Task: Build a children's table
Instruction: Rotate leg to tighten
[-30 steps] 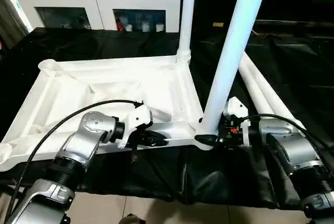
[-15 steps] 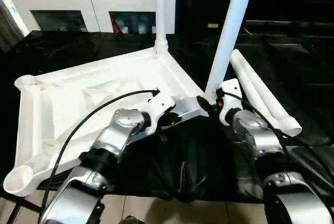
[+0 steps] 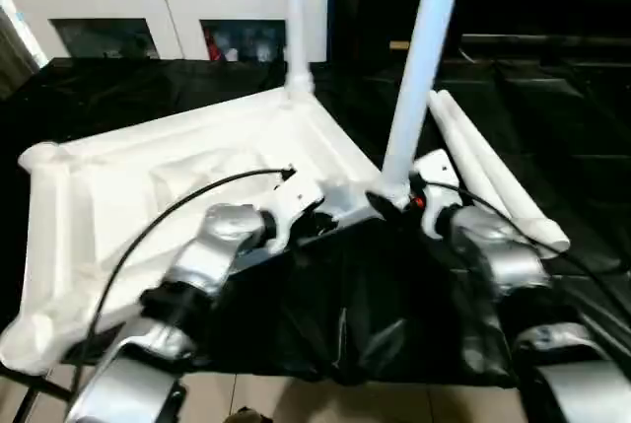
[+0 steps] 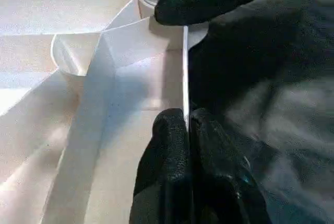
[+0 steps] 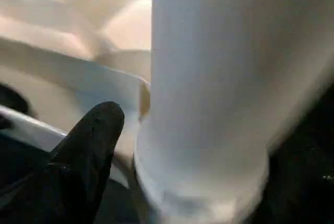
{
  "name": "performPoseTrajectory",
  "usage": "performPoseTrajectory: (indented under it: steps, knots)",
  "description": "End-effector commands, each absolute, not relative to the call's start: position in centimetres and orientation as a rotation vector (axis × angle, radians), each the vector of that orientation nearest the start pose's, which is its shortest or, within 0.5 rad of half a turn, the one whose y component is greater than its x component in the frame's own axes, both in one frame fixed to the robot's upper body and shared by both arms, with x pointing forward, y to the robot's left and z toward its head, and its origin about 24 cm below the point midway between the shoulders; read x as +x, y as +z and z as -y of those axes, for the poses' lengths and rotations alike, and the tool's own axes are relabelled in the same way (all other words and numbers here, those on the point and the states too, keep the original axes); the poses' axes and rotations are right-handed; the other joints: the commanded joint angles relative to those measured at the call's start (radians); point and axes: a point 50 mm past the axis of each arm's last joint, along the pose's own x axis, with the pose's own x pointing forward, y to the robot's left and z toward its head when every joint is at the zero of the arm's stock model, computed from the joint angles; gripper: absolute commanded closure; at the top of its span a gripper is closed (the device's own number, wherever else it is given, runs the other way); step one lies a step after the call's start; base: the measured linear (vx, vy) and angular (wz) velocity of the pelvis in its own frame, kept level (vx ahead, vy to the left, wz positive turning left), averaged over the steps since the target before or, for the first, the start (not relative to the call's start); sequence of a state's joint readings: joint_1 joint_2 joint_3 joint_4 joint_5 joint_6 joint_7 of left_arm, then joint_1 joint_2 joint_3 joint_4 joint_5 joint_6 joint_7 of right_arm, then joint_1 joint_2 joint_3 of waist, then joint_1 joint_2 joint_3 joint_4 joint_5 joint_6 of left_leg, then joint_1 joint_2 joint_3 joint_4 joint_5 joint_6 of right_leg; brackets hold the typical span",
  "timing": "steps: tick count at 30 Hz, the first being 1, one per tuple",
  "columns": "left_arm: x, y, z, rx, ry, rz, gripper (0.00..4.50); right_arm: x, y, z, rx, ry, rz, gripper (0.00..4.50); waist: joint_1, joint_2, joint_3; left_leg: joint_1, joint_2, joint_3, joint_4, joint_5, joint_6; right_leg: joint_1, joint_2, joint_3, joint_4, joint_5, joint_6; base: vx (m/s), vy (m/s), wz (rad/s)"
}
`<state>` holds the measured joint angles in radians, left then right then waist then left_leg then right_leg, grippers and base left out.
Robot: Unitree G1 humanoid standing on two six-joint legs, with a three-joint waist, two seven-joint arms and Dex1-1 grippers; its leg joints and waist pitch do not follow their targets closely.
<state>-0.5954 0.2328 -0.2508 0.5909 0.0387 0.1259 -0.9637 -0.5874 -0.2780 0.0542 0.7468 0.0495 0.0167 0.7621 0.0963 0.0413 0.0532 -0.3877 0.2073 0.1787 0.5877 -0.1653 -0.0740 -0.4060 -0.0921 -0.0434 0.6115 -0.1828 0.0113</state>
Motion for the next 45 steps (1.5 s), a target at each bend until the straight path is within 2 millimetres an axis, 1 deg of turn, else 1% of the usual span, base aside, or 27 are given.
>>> performPoseTrajectory:
  steps: [1, 3, 4, 8, 9, 11, 12, 13, 14, 15, 18, 24, 27, 28, 31, 32, 34, 35, 36, 37, 38, 39, 40, 41, 42, 44, 45]
  knots:
    - [32.1, 6.8, -8.5, 0.318, -1.270, -0.214, 4.50, 33.5, 4.9, 14.9, -0.197, 0.898, -0.252, 0.61, 0.000, -0.012, -0.073, 0.016, 0.014, 0.005, -0.061, -0.196, 0.071, 0.048, -0.035, 0.022, -0.064, -0.117, -0.259, 0.000, 0.000, 0.00]
    - [31.8, 6.8, -8.9, 0.324, -1.309, -0.224, 4.50, 33.1, 5.1, 15.3, -0.206, 0.950, -0.257, 0.61, 0.002, -0.013, -0.072, 0.016, 0.016, 0.003, -0.062, -0.210, 0.067, 0.049, -0.036, 0.022, -0.064, -0.131, -0.257, 0.000, 0.000, 0.00]
    - [31.6, 6.8, -9.2, 0.326, -1.338, -0.232, 4.50, 32.8, 5.1, 15.5, -0.209, 0.984, -0.264, 0.61, 0.003, -0.009, -0.072, 0.018, 0.016, 0.003, -0.062, -0.218, 0.065, 0.049, -0.036, 0.022, -0.065, -0.137, -0.257, 0.000, 0.000, 0.00]
    - [31.2, 6.7, -10.3, 0.334, -1.383, -0.262, 4.50, 31.9, 5.1, 16.1, -0.209, 1.088, -0.302, 0.61, 0.006, -0.010, -0.071, 0.017, 0.017, 0.003, -0.064, -0.223, 0.067, 0.049, -0.035, 0.022, -0.064, -0.135, -0.261, 0.000, 0.000, 0.00]
    - [31.2, 6.7, -10.4, 0.334, -1.388, -0.265, 4.50, 31.7, 5.1, 16.1, -0.211, 1.103, -0.307, 0.87, 0.006, -0.010, -0.072, 0.018, 0.018, 0.004, -0.063, -0.221, 0.068, 0.047, -0.035, 0.023, -0.064, -0.132, -0.264, 0.000, 0.000, 0.00]
    - [31.0, 6.7, -10.9, 0.330, -1.402, -0.274, 4.50, 31.3, 5.1, 16.3, -0.211, 1.138, -0.320, 0.94, 0.007, -0.010, -0.071, 0.018, 0.017, 0.004, -0.063, -0.226, 0.066, 0.046, -0.036, 0.023, -0.065, -0.142, -0.262, 0.000, 0.000, 0.00]
    - [30.9, 6.7, -11.1, 0.327, -1.409, -0.278, 4.50, 31.2, 5.2, 16.4, -0.210, 1.149, -0.323, 0.94, 0.008, -0.012, -0.072, 0.017, 0.017, 0.003, -0.064, -0.222, 0.063, 0.049, -0.036, 0.023, -0.064, -0.147, -0.259, 0.000, 0.000, 0.00]
    - [30.9, 6.7, -11.1, 0.327, -1.409, -0.278, 4.50, 31.2, 5.2, 16.4, -0.210, 1.149, -0.323, 0.99, 0.008, -0.011, -0.072, 0.018, 0.018, 0.003, -0.064, -0.222, 0.063, 0.047, -0.036, 0.023, -0.064, -0.147, -0.260, 0.000, 0.000, 0.00]
    - [30.7, 6.7, -11.3, 0.325, -1.421, -0.285, 4.50, 31.0, 5.3, 16.4, -0.206, 1.166, -0.324, 1.20, 0.009, -0.010, -0.071, 0.018, 0.018, 0.003, -0.065, -0.225, 0.062, 0.046, -0.036, 0.023, -0.065, -0.151, -0.259, 0.000, 0.000, 0.00]
    - [30.6, 6.7, -11.5, 0.322, -1.429, -0.291, 4.50, 30.8, 5.3, 16.4, -0.199, 1.179, -0.326, 1.20, 0.009, -0.013, -0.071, 0.018, 0.018, 0.003, -0.065, -0.226, 0.062, 0.047, -0.036, 0.024, -0.065, -0.154, -0.258, 0.000, 0.000, 0.00]
    - [30.3, 6.6, -11.8, 0.312, -1.451, -0.306, 4.50, 30.5, 5.3, 16.4, -0.193, 1.210, -0.339, 1.57, 0.014, -0.013, -0.071, 0.018, 0.018, 0.003, -0.065, -0.226, 0.060, 0.046, -0.038, 0.024, -0.066, -0.173, -0.252, 0.000, 0.000, 0.00]
    - [30.3, 6.5, -12.0, 0.313, -1.417, -0.311, 4.50, 30.1, 5.0, 16.0, -0.181, 1.230, -0.356, 1.77, 0.014, -0.019, -0.070, 0.019, 0.018, 0.004, -0.066, -0.223, 0.053, 0.043, -0.038, 0.026, -0.067, -0.190, -0.243, 0.000, 0.000, 0.00]
    - [31.1, 6.4, -11.6, 0.322, -1.324, -0.303, 4.50, 30.7, 4.7, 15.3, -0.158, 1.158, -0.334, 1.78, 0.013, -0.021, -0.070, 0.018, 0.017, 0.004, -0.065, -0.216, 0.051, 0.042, -0.039, 0.026, -0.067, -0.191, -0.241, 0.000, 0.000, 0.00]
    - [31.3, 6.4, -11.6, 0.324, -1.309, -0.302, 4.50, 30.8, 4.6, 15.2, -0.153, 1.143, -0.329, 1.78, 0.012, -0.019, -0.069, 0.017, 0.016, 0.003, -0.067, -0.218, 0.046, 0.042, -0.040, 0.026, -0.069, -0.206, -0.236, 0.000, 0.000, 0.00]
    - [32.3, 6.5, -10.8, 0.315, -1.200, -0.285, 4.50, 32.0, 3.6, 14.6, -0.136, 0.957, -0.353, 1.78, 0.005, -0.025, -0.067, 0.017, 0.013, 0.002, -0.069, -0.219, 0.030, 0.042, -0.041, 0.026, -0.072, -0.234, -0.223, 0.000, 0.000, 0.00]
    - [32.8, 6.5, -10.1, 0.317, -1.147, -0.284, 4.50, 32.6, 2.9, 14.1, -0.103, 0.837, -0.369, 1.78, 0.000, -0.026, -0.067, 0.018, 0.011, 0.001, -0.069, -0.229, 0.020, 0.041, -0.042, 0.026, -0.073, -0.263, -0.217, 0.000, 0.000, 0.00]
    - [33.1, 6.5, -9.5, 0.321, -1.113, -0.281, 4.50, 33.0, 2.4, 13.7, -0.072, 0.755, -0.378, 1.78, -0.007, -0.024, -0.066, 0.020, 0.011, 0.000, -0.070, -0.242, 0.007, 0.040, -0.044, 0.026, -0.077, -0.296, -0.207, 0.000, 0.000, 0.00]
    - [33.4, 6.5, -9.0, 0.323, -1.079, -0.277, 4.50, 33.4, 2.1, 13.3, -0.061, 0.684, -0.381, 1.78, -0.009, -0.029, -0.065, 0.019, 0.011, 0.001, -0.071, -0.245, 0.007, 0.040, -0.042, 0.026, -0.080, -0.302, -0.201, 0.000, 0.000, 0.00]
    - [33.5, 6.5, -8.9, 0.323, -1.076, -0.277, 4.50, 33.4, 2.0, 13.3, -0.061, 0.677, -0.381, 1.78, -0.008, -0.025, -0.067, 0.020, 0.011, 0.000, -0.071, -0.241, 0.008, 0.039, -0.043, 0.027, -0.079, -0.293, -0.197, 0.000, 0.000, 0.00]
    - [33.9, 6.6, -8.1, 0.318, -1.022, -0.269, 4.50, 33.9, 1.7, 12.9, -0.071, 0.572, -0.387, 1.78, -0.008, -0.025, -0.068, 0.019, 0.012, 0.000, -0.071, -0.230, 0.007, 0.038, -0.042, 0.027, -0.077, -0.270, -0.198, 0.000, 0.000, 0.00]
    - [34.2, 6.7, -7.5, 0.308, -0.993, -0.260, 4.50, 34.3, 1.5, 12.5, -0.053, 0.508, -0.388, 1.78, -0.010, -0.017, -0.068, 0.021, 0.011, 0.000, -0.071, -0.233, 0.004, 0.036, -0.041, 0.027, -0.076, -0.265, -0.202, 0.000, 0.000, 0.00]
    - [34.2, 6.7, -7.5, 0.308, -0.993, -0.260, 4.50, 34.3, 1.5, 12.5, -0.053, 0.508, -0.388, 1.78, -0.013, -0.019, -0.067, 0.021, 0.010, 0.001, -0.071, -0.238, 0.002, 0.036, -0.040, 0.027, -0.078, -0.265, -0.203, 0.000, 0.000, 0.00]
    - [34.2, 6.8, -6.7, 0.297, -0.984, -0.249, 4.50, 34.6, 1.6, 11.8, -0.025, 0.459, -0.379, 1.78, -0.012, -0.021, -0.070, 0.020, 0.009, 0.000, -0.070, -0.233, 0.000, 0.041, -0.040, 0.026, -0.076, -0.253, -0.205, 0.000, 0.000, 0.00]
    - [34.2, 6.8, -6.7, 0.297, -0.984, -0.249, 4.50, 34.6, 1.6, 11.8, -0.025, 0.459, -0.379, 1.78, -0.011, -0.014, -0.070, 0.021, 0.010, 0.000, -0.070, -0.236, 0.001, 0.039, -0.042, 0.026, -0.077, -0.248, -0.207, 0.000, 0.000, 0.00]
    - [34.1, 6.8, -6.2, 0.293, -1.005, -0.241, 4.50, 34.8, 1.9, 11.2, 0.010, 0.473, -0.360, 1.22, -0.010, -0.016, -0.070, 0.019, 0.009, 0.000, -0.070, -0.237, 0.005, 0.042, -0.040, 0.026, -0.076, -0.232, -0.206, 0.000, 0.000, 0.00]
    - [34.0, 6.9, -5.8, 0.291, -1.027, -0.233, 4.50, 34.9, 2.4, 10.5, 0.079, 0.519, -0.338, 1.09, -0.009, -0.018, -0.074, 0.016, 0.009, 0.001, -0.067, -0.210, 0.025, 0.046, -0.038, 0.026, -0.070, -0.163, -0.217, 0.000, 0.000, 0.00]
    - [33.9, 6.9, -5.8, 0.291, -1.030, -0.233, 4.50, 34.9, 2.6, 10.4, 0.092, 0.528, -0.331, 1.02, -0.009, -0.015, -0.074, 0.016, 0.009, 0.001, -0.066, -0.204, 0.035, 0.047, -0.037, 0.025, -0.068, -0.137, -0.224, 0.000, 0.000, 0.00]
